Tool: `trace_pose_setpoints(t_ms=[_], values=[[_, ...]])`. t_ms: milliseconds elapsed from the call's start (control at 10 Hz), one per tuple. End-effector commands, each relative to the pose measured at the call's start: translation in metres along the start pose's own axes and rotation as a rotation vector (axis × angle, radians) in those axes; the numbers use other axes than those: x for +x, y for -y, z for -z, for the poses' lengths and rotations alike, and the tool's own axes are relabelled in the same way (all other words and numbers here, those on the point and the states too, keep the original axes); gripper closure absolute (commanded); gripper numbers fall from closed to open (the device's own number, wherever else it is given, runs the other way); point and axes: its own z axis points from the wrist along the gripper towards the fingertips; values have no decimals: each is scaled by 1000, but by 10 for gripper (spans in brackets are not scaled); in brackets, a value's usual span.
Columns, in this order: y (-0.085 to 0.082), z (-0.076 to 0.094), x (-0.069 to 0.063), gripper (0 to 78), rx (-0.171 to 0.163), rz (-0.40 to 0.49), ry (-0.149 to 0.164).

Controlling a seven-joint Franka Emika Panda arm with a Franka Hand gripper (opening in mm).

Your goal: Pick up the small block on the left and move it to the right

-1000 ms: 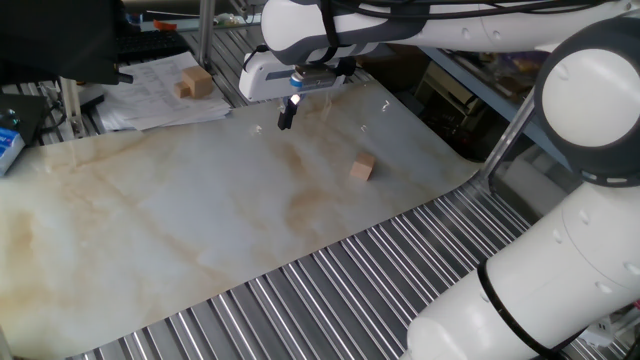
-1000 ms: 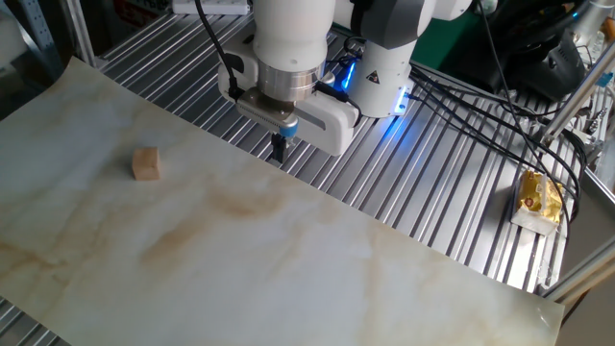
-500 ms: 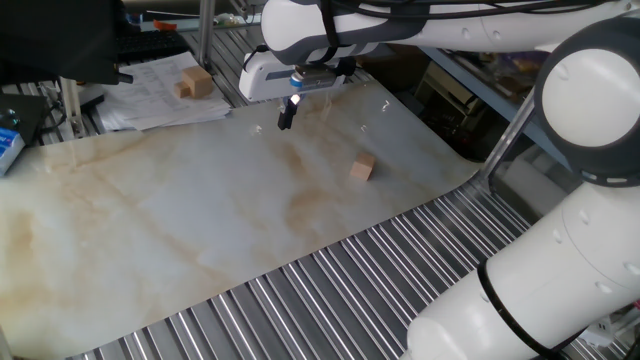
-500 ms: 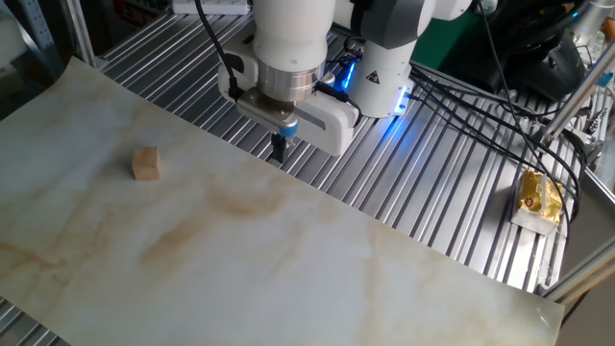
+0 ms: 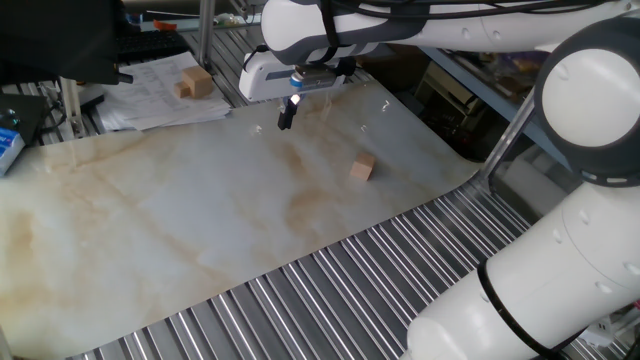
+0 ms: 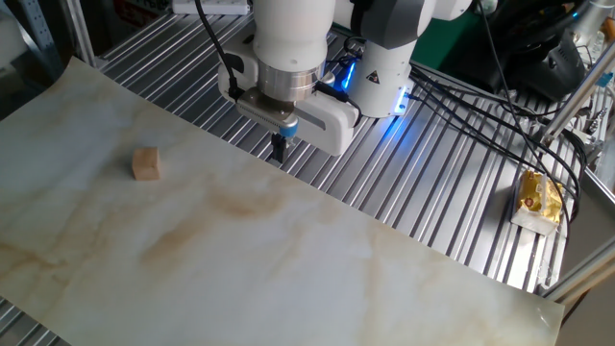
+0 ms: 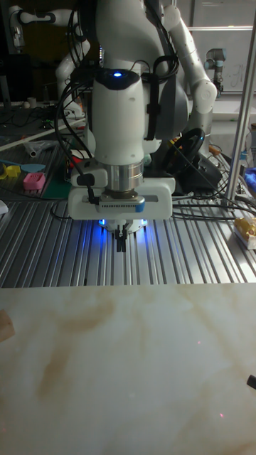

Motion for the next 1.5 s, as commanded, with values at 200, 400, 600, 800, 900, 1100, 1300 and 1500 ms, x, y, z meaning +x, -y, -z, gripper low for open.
trace_pose_setpoints(t_ms=[200, 400, 600, 800, 900, 1100, 1300, 1500], values=[[0, 0, 0, 776, 76, -2, 30], [0, 0, 0, 776, 72, -3, 28], [0, 0, 0, 776, 60, -6, 28], [0, 0, 0, 776, 41, -15, 28], [0, 0, 0, 776, 41, -15, 28], [0, 0, 0, 776, 25, -21, 27], [0, 0, 0, 776, 26, -19, 23], [0, 0, 1, 776, 25, -16, 18]])
